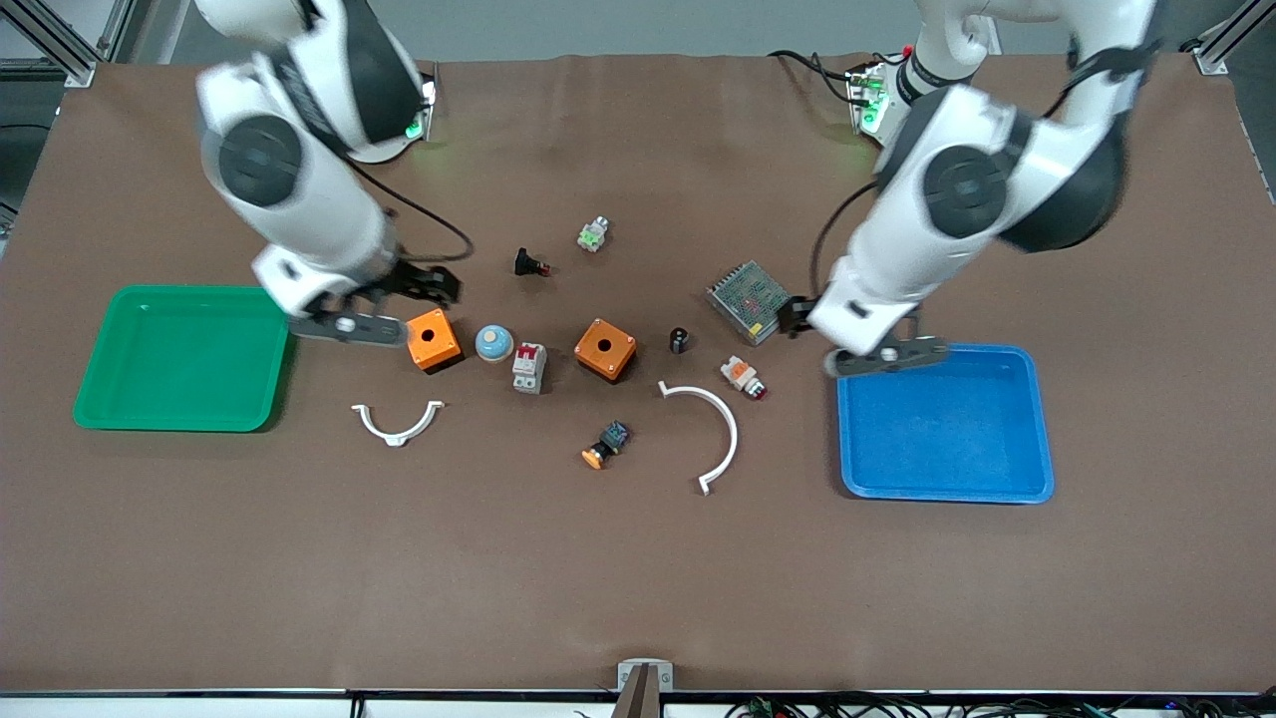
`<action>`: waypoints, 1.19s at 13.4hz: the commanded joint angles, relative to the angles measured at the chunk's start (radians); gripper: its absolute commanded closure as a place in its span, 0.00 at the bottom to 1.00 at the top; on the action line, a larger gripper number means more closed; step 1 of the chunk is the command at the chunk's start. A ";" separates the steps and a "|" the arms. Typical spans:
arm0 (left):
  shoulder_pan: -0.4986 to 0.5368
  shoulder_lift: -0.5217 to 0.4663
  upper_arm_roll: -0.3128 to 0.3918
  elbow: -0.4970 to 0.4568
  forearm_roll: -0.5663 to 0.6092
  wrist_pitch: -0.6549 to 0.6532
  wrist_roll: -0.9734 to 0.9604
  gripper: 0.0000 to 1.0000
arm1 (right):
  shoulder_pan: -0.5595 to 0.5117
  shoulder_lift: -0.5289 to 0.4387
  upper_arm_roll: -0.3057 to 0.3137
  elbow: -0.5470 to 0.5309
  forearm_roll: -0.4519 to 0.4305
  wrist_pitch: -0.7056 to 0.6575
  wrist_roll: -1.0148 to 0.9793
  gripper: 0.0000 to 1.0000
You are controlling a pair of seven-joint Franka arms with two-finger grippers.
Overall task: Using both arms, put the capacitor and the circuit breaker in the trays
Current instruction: 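Reach the right gripper toward the breaker while the left gripper reaches the capacitor, then grasp the circuit breaker with the right gripper while the left gripper grasps the capacitor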
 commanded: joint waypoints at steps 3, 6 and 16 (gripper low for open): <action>-0.157 0.212 0.009 -0.016 0.001 0.265 -0.273 0.03 | 0.036 0.197 -0.013 0.023 -0.005 0.189 0.009 0.00; -0.188 0.269 0.009 -0.071 0.003 0.393 -0.331 0.10 | 0.042 0.264 -0.010 0.021 0.011 0.272 0.011 0.00; -0.231 0.364 0.008 -0.068 0.002 0.431 -0.377 0.45 | 0.072 0.321 -0.008 -0.086 0.090 0.450 0.011 0.26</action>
